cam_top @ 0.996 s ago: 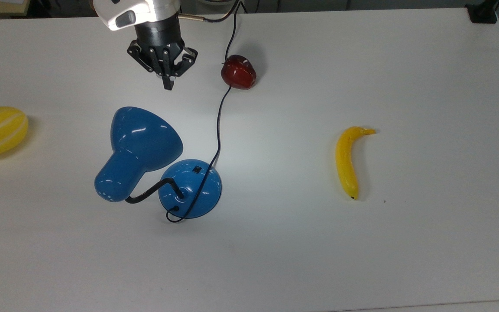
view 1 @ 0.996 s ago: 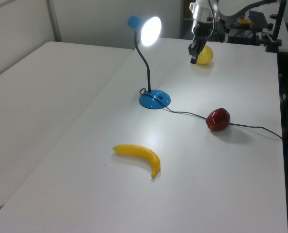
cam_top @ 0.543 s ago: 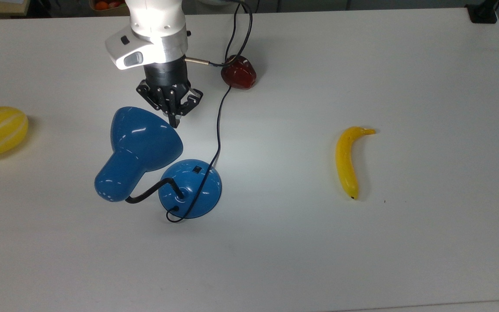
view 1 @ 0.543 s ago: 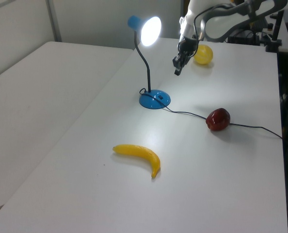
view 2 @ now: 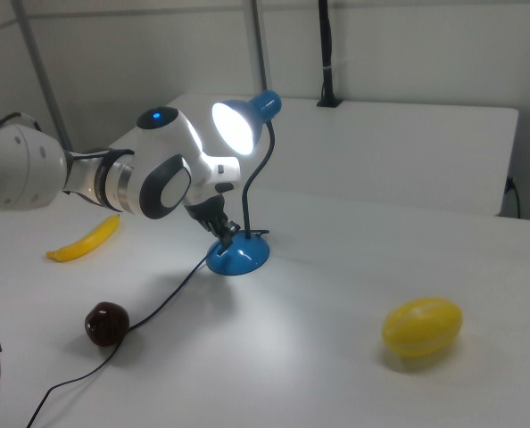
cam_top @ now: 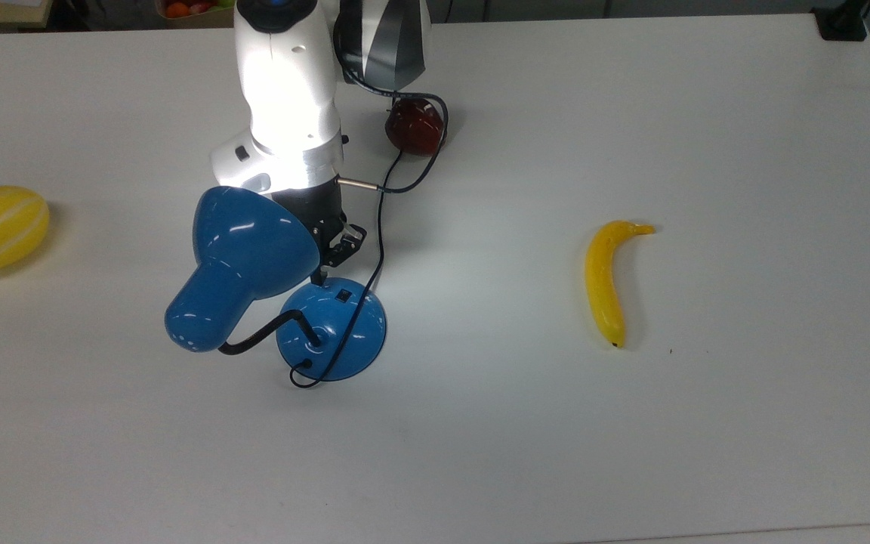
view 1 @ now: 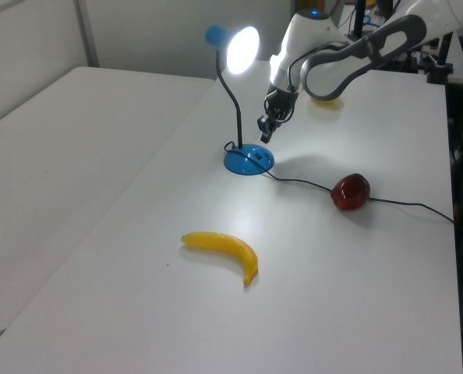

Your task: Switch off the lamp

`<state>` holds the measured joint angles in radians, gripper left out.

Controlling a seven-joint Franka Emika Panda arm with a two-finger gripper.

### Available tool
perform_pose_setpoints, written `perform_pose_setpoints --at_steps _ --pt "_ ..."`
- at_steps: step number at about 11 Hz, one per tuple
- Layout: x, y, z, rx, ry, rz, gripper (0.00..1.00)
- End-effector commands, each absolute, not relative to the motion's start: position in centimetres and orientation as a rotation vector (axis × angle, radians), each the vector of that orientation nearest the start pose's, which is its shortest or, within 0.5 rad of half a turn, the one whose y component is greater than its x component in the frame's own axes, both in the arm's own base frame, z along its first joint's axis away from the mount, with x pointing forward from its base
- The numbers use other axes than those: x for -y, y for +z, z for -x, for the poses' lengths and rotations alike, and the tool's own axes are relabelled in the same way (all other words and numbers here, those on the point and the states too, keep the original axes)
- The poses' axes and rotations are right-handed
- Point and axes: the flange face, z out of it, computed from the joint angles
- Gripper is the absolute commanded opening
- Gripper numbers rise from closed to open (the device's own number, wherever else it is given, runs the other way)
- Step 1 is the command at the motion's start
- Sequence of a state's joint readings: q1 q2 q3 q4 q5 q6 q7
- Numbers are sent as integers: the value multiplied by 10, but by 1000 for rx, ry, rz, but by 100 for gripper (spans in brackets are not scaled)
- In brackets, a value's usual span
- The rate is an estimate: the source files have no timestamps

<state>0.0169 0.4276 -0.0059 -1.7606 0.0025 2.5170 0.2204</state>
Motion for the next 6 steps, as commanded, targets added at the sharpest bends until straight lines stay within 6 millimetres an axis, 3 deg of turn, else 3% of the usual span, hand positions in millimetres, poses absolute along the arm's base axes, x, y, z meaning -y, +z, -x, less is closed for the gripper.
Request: perform_pose_setpoints --at_steps 1,6 --pt "-20 343 -698 -320 -529 3037 0" --pt "-29 340 -697 -294 -525 3043 0"
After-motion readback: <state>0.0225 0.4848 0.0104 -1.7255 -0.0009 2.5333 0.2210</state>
